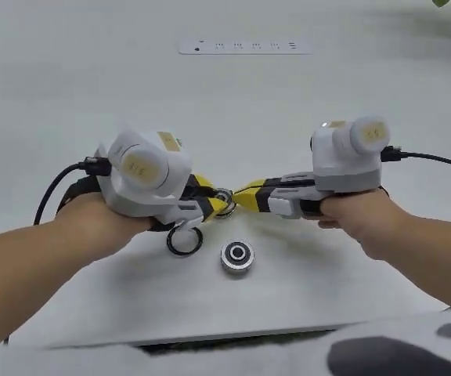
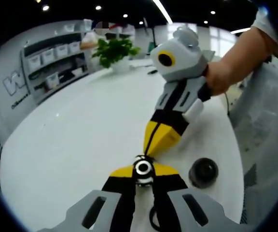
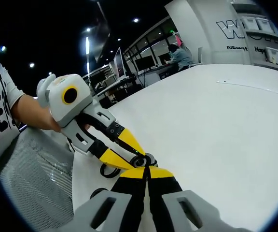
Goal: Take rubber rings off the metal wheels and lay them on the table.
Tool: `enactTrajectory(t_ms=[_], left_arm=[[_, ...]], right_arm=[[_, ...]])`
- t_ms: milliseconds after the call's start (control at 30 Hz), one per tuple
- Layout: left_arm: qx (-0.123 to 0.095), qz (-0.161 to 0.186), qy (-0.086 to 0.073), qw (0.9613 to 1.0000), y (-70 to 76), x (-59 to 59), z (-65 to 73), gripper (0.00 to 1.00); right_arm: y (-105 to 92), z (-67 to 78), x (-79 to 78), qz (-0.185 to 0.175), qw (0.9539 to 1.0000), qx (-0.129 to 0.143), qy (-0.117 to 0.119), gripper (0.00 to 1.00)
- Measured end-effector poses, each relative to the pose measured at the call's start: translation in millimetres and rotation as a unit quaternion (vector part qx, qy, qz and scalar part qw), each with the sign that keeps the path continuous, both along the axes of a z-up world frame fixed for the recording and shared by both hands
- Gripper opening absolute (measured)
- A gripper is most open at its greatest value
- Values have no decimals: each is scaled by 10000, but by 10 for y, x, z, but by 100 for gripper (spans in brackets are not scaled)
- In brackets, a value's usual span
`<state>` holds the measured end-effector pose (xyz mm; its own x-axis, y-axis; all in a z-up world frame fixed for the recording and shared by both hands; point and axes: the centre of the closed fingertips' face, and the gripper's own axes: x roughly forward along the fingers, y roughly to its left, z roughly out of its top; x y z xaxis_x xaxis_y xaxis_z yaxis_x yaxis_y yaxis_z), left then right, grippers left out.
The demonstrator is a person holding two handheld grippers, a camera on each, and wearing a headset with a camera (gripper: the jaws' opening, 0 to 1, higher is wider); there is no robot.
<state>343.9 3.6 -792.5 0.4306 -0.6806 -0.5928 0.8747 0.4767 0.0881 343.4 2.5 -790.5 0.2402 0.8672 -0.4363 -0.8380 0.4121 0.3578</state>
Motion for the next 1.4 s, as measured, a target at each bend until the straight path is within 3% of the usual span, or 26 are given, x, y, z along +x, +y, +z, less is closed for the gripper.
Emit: enactTrajectory(t_ms=[233, 667, 800, 1200, 1400], left_arm=[[10, -12, -16, 10000, -11, -20, -2, 13], [14, -42, -37, 10000, -8, -15, -14, 13], [11, -39, -43, 10000, -8, -13, -18, 13], [-5, -42, -57, 10000, -10, -13, -19, 13], [56, -139, -166, 9998, -14, -15, -15, 13]], right_arm=[[55, 4, -53, 204, 9996, -99, -141, 0], [67, 16, -63, 288, 9994, -60, -185, 0], [86, 62, -86, 310, 9994, 103, -131, 0], [71, 90, -92, 264, 9995, 143, -120, 0], [52, 94, -85, 212, 9996, 161, -66, 0]])
